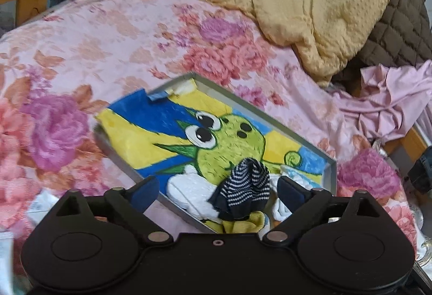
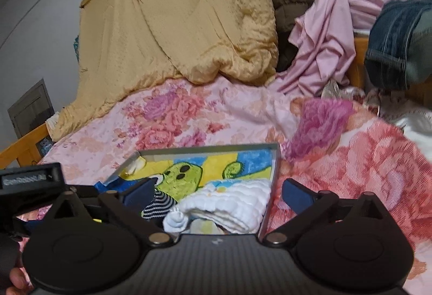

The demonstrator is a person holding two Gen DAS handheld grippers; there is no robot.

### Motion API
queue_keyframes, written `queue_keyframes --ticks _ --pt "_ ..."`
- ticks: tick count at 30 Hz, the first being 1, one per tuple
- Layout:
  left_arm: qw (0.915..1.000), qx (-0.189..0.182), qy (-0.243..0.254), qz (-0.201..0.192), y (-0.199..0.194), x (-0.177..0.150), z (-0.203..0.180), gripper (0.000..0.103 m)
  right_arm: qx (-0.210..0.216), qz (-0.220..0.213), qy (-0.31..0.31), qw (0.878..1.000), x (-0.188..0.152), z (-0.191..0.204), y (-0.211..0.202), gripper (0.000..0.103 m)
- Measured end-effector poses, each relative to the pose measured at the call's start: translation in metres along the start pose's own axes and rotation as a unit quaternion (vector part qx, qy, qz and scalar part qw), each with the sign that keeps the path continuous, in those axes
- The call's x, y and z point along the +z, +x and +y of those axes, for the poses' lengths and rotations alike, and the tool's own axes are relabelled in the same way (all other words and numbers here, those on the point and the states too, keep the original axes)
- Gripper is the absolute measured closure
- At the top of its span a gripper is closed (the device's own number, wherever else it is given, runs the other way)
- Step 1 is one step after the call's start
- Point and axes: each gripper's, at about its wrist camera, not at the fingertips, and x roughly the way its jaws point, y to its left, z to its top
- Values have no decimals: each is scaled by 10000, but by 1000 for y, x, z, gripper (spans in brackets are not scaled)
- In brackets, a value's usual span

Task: Organize soft objects
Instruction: 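Lower both items into the tray and open both tools, then move both open tools back toward the pile of soft items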

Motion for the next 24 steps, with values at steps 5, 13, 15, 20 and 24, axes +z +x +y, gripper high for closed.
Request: queue_keyframes --ticks 5,13,15,20,24 --pt "9992 -66 4 -404 -35 -3 10 1 158 -256 -254 9992 1 11 -24 0" --pt "9952 -113 275 -935 -95 -19 22 1 365 -684 -468 9959 2 30 -71 0" --pt "9935 -107 371 -1071 -111 -24 26 1 426 -728 -469 9953 1 34 -82 0" --pt "9880 -154 612 -1411 -151 -40 36 1 582 -796 -555 9936 -9 46 -113 0" --pt "9833 -135 820 -1618 -179 -57 48 1 739 -815 -642 9919 -21 57 -137 0"
